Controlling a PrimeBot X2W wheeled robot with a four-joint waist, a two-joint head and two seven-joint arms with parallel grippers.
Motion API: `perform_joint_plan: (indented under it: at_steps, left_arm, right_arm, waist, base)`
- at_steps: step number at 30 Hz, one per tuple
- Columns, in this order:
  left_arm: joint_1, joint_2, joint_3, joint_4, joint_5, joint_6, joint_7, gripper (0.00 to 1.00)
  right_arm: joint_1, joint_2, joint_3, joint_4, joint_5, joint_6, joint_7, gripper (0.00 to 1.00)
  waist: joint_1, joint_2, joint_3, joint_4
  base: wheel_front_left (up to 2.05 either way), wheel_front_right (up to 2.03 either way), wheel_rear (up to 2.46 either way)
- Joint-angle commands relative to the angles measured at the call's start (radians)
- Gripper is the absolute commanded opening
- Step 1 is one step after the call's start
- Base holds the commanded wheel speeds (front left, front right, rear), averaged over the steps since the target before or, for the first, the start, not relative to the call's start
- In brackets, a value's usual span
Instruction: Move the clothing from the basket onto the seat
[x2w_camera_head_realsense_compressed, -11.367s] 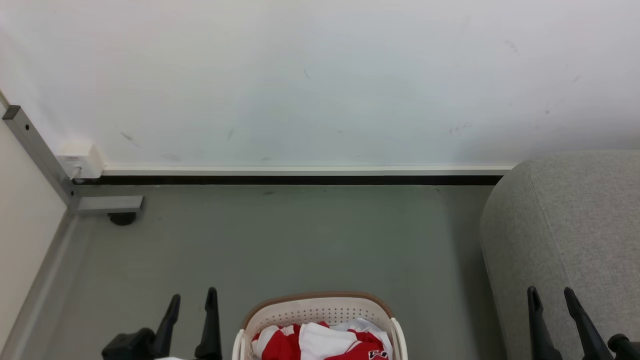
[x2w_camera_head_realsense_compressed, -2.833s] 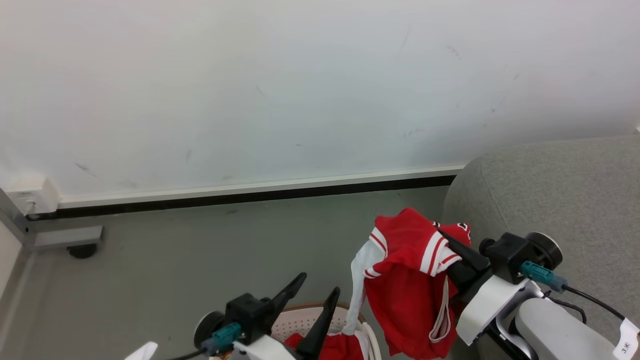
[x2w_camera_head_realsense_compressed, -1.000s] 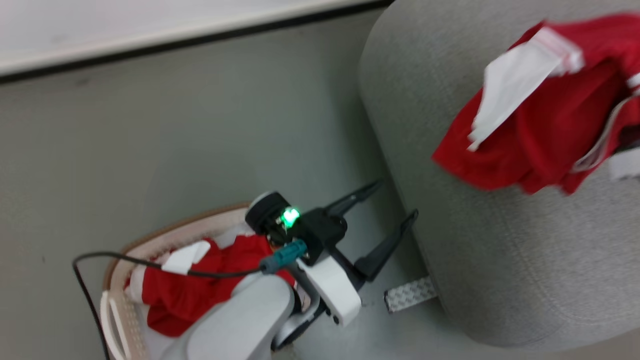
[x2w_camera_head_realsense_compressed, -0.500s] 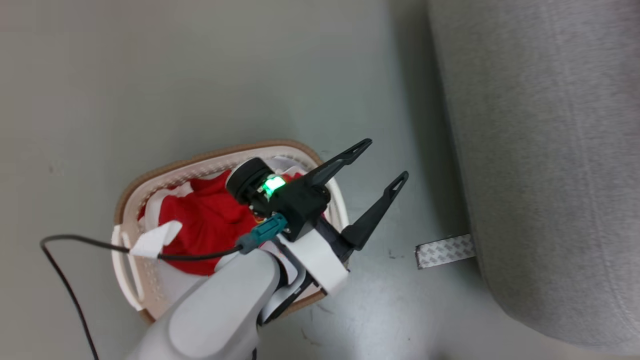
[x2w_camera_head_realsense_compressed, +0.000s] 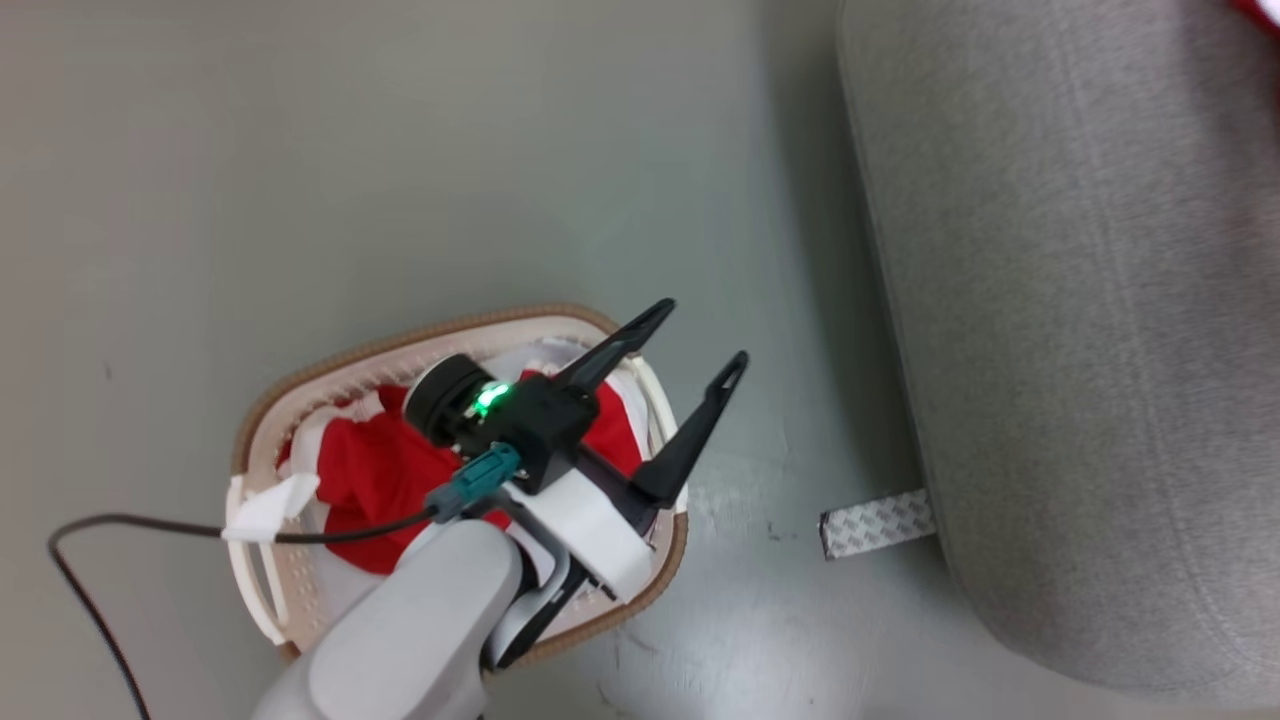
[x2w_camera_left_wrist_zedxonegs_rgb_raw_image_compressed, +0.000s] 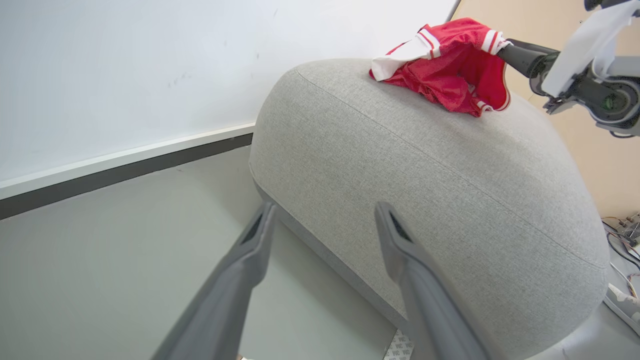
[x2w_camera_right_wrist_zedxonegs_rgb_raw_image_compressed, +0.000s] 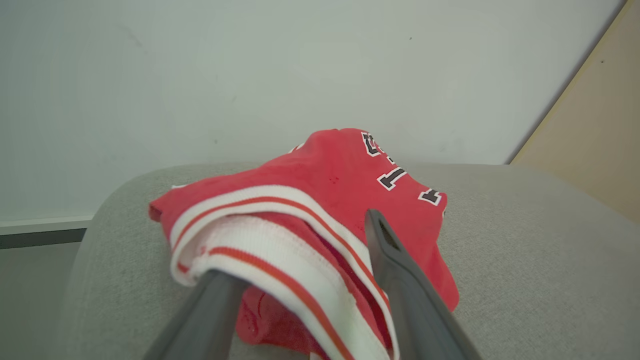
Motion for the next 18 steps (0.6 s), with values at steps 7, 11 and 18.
perform_joint_plan:
  at_steps: [7, 11, 18]
  left_arm:
    - [0.097, 0.008, 0.055, 0.051, -0.055, 0.022, -0.046, 1.00]
    - [0.170, 0.007, 0.104, 0.075, -0.070, 0.040, -0.053, 1.00]
    - [0.343, -0.036, 0.281, 0.041, -0.052, 0.057, -0.053, 1.00]
  right_arm:
    - [0.236, 0.056, 0.042, -0.173, 0.035, -0.003, 0.000, 1.00]
    - [0.360, 0.077, 0.089, -0.271, 0.064, -0.003, 0.000, 1.00]
    - [0.559, 0.111, 0.175, -0.407, 0.085, -0.003, 0.001, 1.00]
  waist:
    - [-0.0001, 0.0000, -0.171, 0.006]
    - [-0.0001, 0.0000, -0.261, 0.030]
    - [-0.0001, 0.0000, -0.398, 0.089]
  base:
    - [0.00, 0.00, 0.00]
    - [0.00, 0.00, 0.00]
    - [0.00, 0.00, 0.00]
